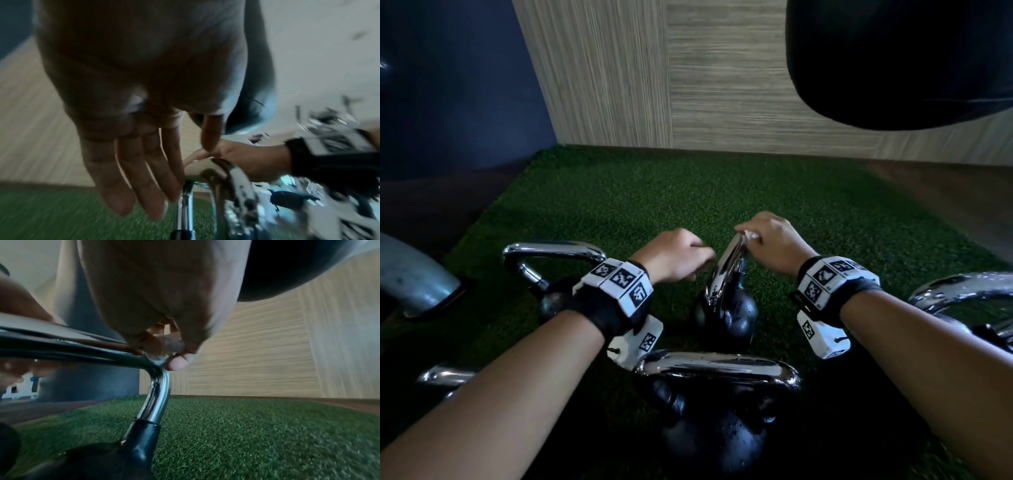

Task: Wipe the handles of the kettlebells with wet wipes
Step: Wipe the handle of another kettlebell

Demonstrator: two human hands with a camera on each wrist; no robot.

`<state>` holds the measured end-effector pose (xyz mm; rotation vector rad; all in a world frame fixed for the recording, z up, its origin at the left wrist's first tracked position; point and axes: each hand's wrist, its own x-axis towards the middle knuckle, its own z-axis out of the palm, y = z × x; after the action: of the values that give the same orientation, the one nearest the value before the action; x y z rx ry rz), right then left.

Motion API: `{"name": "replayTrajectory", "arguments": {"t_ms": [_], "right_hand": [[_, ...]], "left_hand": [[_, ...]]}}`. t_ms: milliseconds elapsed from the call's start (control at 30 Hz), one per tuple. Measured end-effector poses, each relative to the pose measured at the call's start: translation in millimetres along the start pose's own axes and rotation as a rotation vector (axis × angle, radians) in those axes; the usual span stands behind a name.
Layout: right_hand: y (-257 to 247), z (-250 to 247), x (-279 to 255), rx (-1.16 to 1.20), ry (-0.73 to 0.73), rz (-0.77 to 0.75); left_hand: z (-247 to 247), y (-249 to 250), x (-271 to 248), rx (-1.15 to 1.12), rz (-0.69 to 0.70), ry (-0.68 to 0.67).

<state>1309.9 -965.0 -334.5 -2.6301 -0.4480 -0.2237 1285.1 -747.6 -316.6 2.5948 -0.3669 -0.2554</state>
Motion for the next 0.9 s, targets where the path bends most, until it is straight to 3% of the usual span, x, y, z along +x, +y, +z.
{"name": "replayTrajectory", "arguments": {"t_ms": [67,167,400,600,900], "right_hand": [[-3,-3,0,-0.053,-0.063,-0.041],[-5,-1,2,-0.098,-0.072,-0.104],[-17,-16,-1,-0.221,-0.147,-0.056],[-15,-21,-18,-0.146,-0.121,0.120],[-14,-20,-32,-0.124,-0.135,0.073]], "left_hand": [[0,16,-11,0.170,0.008,-0.090],[9,27,-17,0.381,0.040,-0.088],[-6,30,-8,0.423,-0.019,-0.133],[-23,15,6,0.484,-0.045,-0.049],[-20,-16,-8,0.283,0.010,0.087]]}}
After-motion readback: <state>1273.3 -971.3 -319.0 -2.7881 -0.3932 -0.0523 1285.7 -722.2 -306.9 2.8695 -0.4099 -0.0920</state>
